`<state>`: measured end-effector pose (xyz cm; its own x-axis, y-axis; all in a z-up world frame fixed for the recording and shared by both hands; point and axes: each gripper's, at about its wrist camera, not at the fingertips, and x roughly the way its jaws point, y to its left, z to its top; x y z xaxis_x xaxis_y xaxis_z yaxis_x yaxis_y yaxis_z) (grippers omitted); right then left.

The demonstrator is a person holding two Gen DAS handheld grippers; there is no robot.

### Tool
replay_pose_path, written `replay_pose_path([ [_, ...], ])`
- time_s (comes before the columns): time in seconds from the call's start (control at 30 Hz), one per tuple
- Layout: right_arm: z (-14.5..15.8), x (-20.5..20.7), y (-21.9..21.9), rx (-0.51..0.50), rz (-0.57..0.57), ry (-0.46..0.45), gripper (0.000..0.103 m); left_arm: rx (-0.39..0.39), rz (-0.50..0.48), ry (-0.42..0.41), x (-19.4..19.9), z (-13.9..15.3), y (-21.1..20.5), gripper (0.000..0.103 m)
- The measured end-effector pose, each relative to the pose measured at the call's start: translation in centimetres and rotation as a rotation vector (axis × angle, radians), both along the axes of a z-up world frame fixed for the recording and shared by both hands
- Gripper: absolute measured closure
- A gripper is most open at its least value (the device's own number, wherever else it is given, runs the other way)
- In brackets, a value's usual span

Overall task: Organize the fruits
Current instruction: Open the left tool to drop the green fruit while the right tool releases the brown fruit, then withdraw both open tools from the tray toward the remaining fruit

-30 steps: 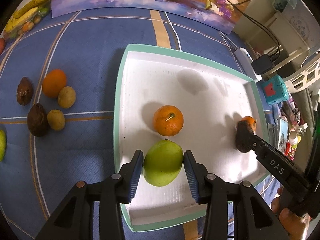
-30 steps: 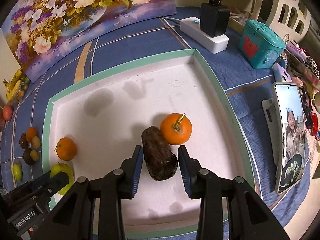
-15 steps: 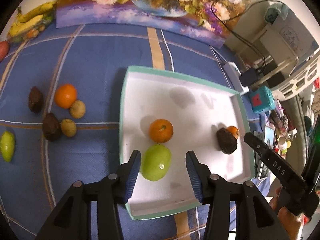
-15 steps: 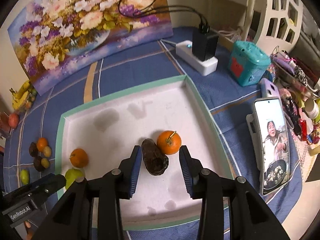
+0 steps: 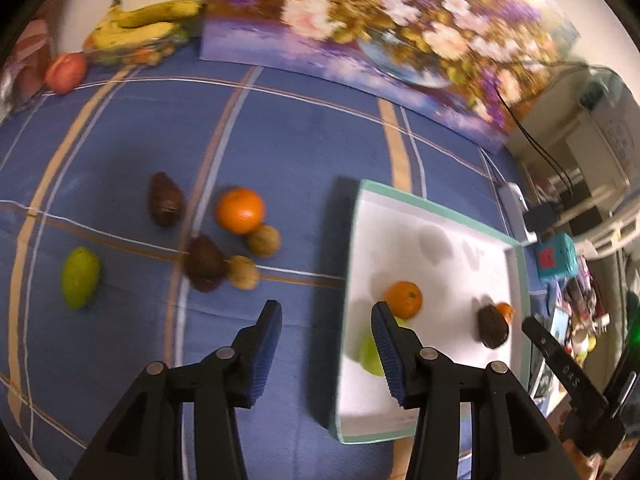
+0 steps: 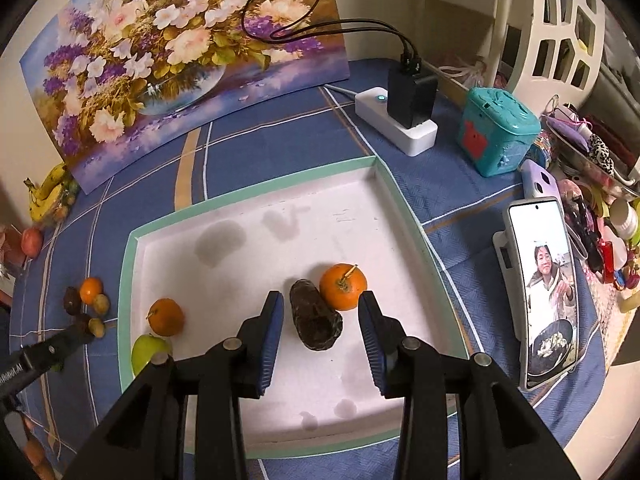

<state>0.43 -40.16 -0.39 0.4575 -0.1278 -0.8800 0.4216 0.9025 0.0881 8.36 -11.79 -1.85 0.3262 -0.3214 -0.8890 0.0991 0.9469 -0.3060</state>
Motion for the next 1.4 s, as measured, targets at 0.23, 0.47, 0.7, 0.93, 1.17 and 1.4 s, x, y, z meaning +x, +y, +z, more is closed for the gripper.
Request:
replay_pose_path([
  [0.23,0.2,0.3,0.8,-0.004,0.029,-0.006,0.063,-0.016,0.088,-0.010,0.7,0.5,3.1,0.053],
  [0.47,0.4,0.4,1.3,-0.015,0.037,-0.010,0.063,-0.025,0.132,0.007,0.8,0.2,4.5,0.052],
  [0.7,0.1,0.6,1.5,-0.012,0.044,-0.003,0.043,0.023,0.152,0.051,0.9,-1.1,4.6,0.035],
  [0.93,-0.1,0.7,1.7,-0.028,0.052,0.000,0.022,0.072,0.207,0.050,0.9,-1.9,5.6,0.011],
  [1.17,-0.1,0.8,1.8,-0.030,0.060,-0.008,0.016,0.089,0.246,0.017,1.0,-1.6,6.4,0.000],
  [1.4,-0.1,1.2,3.0,-0.034,0.089,-0.040,0.013,0.118,0.235,-0.051,0.8,-0.7,6.4,0.000],
])
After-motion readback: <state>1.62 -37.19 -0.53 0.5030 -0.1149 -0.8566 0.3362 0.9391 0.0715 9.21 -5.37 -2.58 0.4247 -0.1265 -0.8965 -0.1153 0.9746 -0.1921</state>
